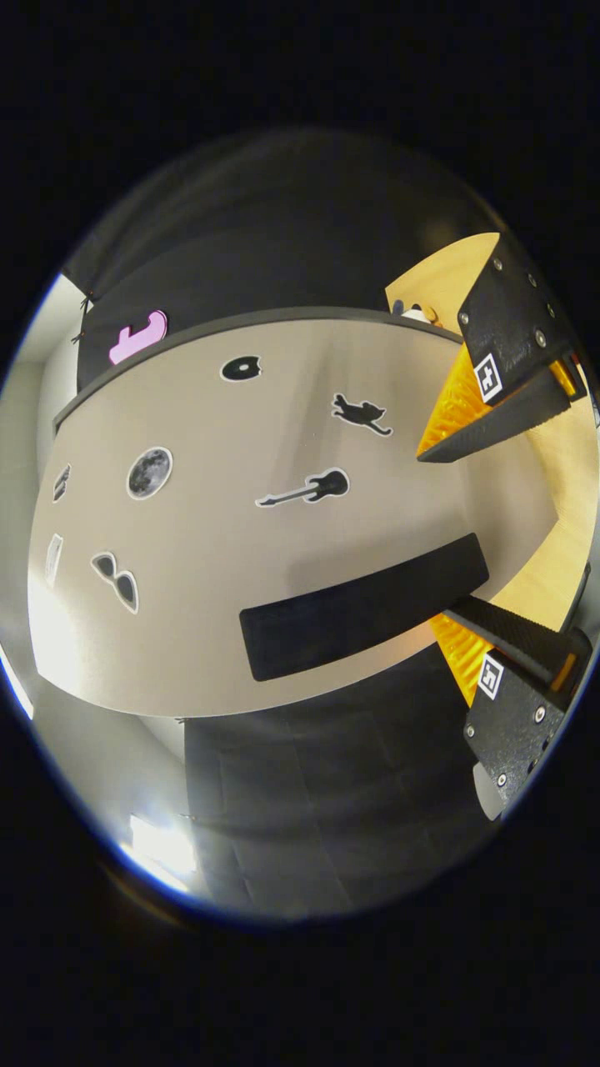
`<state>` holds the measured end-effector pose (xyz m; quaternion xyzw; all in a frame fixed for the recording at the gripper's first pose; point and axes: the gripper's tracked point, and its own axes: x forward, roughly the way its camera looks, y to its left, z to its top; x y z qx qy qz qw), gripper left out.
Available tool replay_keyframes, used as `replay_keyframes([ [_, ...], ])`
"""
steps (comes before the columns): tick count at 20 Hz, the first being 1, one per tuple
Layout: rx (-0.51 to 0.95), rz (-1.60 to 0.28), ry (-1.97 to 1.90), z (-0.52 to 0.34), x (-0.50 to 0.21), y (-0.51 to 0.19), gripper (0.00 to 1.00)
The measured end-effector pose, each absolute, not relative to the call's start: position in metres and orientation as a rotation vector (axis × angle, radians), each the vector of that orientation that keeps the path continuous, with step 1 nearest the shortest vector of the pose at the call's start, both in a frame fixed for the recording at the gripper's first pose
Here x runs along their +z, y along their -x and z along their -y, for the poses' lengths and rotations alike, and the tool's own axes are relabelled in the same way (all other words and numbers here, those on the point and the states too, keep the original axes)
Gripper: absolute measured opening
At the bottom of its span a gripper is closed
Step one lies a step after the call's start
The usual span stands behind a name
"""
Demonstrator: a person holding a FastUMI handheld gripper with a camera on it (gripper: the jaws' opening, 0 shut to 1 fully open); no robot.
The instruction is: Open the shoe cabinet door, grab the shoes and put them into the shoe cabinet, then close the shoe cabinet door.
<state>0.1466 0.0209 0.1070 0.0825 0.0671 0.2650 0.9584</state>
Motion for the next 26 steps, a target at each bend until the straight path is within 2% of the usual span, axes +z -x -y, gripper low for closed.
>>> replay_keyframes([
  [3,0.537,-0.143,-0.159,-0.024,0.108,-0.147,0.96],
  [16,0.527,-0.106,-0.056,-0.052,0.118,-0.169,0.96],
  [26,0.418,-0.069,-0.035,-0.060,0.117,-0.187,0.98],
])
